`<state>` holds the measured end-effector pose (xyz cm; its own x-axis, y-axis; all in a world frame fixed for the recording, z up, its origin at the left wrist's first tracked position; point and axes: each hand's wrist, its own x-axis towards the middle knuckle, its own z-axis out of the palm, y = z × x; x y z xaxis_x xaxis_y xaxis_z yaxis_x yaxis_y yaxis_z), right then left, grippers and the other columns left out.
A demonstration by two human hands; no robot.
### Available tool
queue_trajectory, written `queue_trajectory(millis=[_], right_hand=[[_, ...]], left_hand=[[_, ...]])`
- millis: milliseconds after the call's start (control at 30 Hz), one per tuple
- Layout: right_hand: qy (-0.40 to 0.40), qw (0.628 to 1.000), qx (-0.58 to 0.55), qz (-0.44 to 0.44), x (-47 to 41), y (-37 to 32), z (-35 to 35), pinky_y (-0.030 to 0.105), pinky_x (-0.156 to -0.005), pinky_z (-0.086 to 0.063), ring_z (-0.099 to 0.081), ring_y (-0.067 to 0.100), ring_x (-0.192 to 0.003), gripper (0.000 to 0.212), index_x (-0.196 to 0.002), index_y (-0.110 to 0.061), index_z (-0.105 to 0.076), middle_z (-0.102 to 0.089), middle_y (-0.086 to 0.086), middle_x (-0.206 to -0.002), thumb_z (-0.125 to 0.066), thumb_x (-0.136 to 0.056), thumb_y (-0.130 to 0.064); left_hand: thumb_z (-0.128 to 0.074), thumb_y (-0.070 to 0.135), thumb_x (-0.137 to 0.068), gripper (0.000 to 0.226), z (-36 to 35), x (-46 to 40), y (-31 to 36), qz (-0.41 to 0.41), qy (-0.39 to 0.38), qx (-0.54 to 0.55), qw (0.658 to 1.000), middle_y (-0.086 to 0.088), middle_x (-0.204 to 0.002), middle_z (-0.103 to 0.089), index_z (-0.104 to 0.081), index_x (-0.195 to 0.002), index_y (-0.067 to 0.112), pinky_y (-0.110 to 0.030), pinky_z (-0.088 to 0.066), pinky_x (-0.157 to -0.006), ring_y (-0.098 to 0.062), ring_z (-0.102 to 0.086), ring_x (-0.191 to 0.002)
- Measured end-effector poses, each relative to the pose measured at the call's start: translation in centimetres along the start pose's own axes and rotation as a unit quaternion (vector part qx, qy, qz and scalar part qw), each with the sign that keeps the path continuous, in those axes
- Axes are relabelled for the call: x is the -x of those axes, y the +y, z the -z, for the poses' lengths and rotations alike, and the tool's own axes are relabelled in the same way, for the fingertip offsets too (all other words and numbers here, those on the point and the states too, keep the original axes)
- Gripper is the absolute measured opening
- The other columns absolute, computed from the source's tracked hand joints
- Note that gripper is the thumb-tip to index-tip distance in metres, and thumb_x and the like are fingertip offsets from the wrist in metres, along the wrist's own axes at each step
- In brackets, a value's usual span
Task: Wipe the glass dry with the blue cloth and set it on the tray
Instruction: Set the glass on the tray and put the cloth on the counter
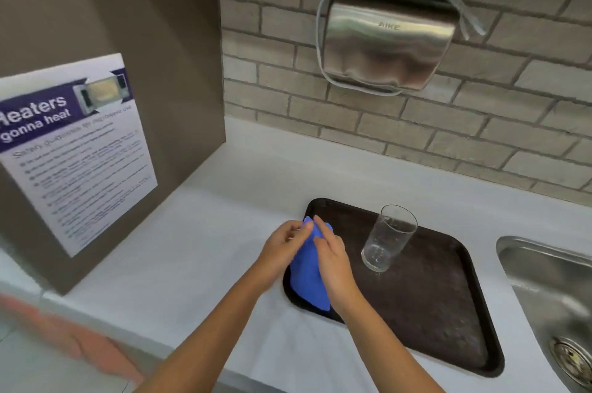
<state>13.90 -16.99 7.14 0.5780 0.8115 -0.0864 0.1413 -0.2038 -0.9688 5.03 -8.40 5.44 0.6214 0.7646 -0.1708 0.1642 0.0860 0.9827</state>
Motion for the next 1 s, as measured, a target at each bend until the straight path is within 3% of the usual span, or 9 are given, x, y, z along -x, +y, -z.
queue_trajectory(millis=[100,167,367,533,633,733,833,933,1000], right_hand=[[-0.036,0.999,-0.024,-0.005,-0.2,-0.4,-2.1,0.029,-0.104,-0.037,-0.043,0.006,-0.121,0.048,-0.132,-0.043,-0.051,-0.044,-0.009,-0.135,-0.041,-0.097,-0.012],[-0.056,0.998,-0.028,-0.002,-0.5,-0.6,-3.1,0.034,-0.105,-0.041,-0.047,0.006,-0.121,0.051,-0.126,-0.043,-0.058,-0.048,-0.01,-0.134,-0.045,-0.092,-0.006],[-0.089,0.994,0.044,0.038,-2.8,-0.5,-5.5,0.013,-0.081,-0.045,-0.053,0.005,-0.106,0.052,-0.12,-0.03,-0.065,-0.055,-0.007,-0.121,-0.054,-0.084,0.006],[-0.05,0.98,0.166,0.098,-6.0,0.8,-7.0,0.001,-0.076,-0.037,-0.051,0.013,-0.096,0.044,-0.103,-0.024,-0.061,-0.052,0.005,-0.11,-0.056,-0.079,0.013],[-0.042,0.968,0.217,0.119,-7.5,1.7,-7.3,0.003,-0.077,-0.037,-0.051,0.021,-0.095,0.041,-0.094,-0.021,-0.055,-0.048,0.01,-0.108,-0.049,-0.08,0.017],[-0.073,0.955,0.275,0.082,-8.9,2.7,-7.3,0.02,-0.087,-0.041,-0.051,0.034,-0.112,0.031,-0.111,-0.007,-0.062,-0.048,0.019,-0.126,-0.047,-0.088,0.01],[-0.127,0.902,0.405,0.084,-9.5,3.8,-6.8,0.035,-0.11,-0.032,-0.035,0.033,-0.138,0.041,-0.136,-0.009,-0.052,-0.032,0.017,-0.153,-0.053,-0.096,-0.019],[-0.158,0.807,0.561,0.099,-9.8,4.9,-6.3,0.047,-0.12,-0.006,-0.002,0.031,-0.15,0.058,-0.151,-0.026,-0.027,-0.005,0.006,-0.164,-0.037,-0.099,-0.049],[-0.163,0.766,0.615,0.1,-10.0,5.2,-6.3,0.052,-0.119,0.001,0.009,0.032,-0.15,0.06,-0.153,-0.033,-0.014,0.004,0.001,-0.164,-0.024,-0.099,-0.055]], left_hand=[[-0.068,0.026,-0.095,0.024,3.7,0.7,0.0,-0.036,0.023,-0.032,0.999,-0.007,-0.11,-0.073,-0.068,-0.116,0.015,-0.027,-0.053,-0.085,-0.025,-0.069,-0.103],[-0.068,0.022,-0.095,0.018,5.8,0.9,0.0,-0.034,0.032,-0.033,0.998,-0.007,-0.111,-0.074,-0.067,-0.112,0.017,-0.024,-0.052,-0.08,-0.019,-0.069,-0.097],[-0.067,0.024,-0.096,0.01,10.4,0.0,-1.3,-0.004,0.043,-0.031,0.999,-0.007,-0.113,-0.075,-0.062,-0.105,0.024,-0.032,-0.052,-0.085,-0.022,-0.07,-0.1],[-0.066,0.016,-0.096,0.016,10.8,-3.7,-3.8,0.008,0.073,-0.058,0.996,-0.011,-0.113,-0.071,-0.057,-0.11,0.017,-0.029,-0.053,-0.08,-0.032,-0.067,-0.105],[-0.059,0.01,-0.099,0.02,10.4,-5.7,-4.6,-0.014,0.078,-0.12,0.99,-0.009,-0.107,-0.069,-0.05,-0.116,0.015,-0.038,-0.054,-0.084,-0.032,-0.067,-0.101],[-0.049,0.002,-0.099,0.029,10.0,-6.9,-5.3,-0.041,0.066,-0.179,0.981,-0.014,-0.1,-0.069,-0.042,-0.115,0.025,-0.029,-0.049,-0.071,-0.024,-0.062,-0.083],[-0.051,0.004,-0.095,0.037,9.7,-8.1,-6.4,-0.06,0.098,-0.271,0.956,-0.003,-0.097,-0.066,-0.053,-0.111,0.037,-0.032,-0.046,-0.082,-0.023,-0.06,-0.094],[-0.049,0.014,-0.101,0.039,9.5,-8.6,-6.6,-0.06,0.103,-0.38,0.917,0.005,-0.133,-0.062,-0.06,-0.133,0.033,-0.033,-0.028,-0.105,-0.021,-0.044,-0.128],[-0.038,0.024,-0.107,0.044,9.6,-8.7,-6.5,-0.036,0.072,-0.468,0.88,0.005,-0.162,-0.036,-0.046,-0.149,0.034,-0.038,-0.017,-0.114,-0.025,-0.026,-0.145]])
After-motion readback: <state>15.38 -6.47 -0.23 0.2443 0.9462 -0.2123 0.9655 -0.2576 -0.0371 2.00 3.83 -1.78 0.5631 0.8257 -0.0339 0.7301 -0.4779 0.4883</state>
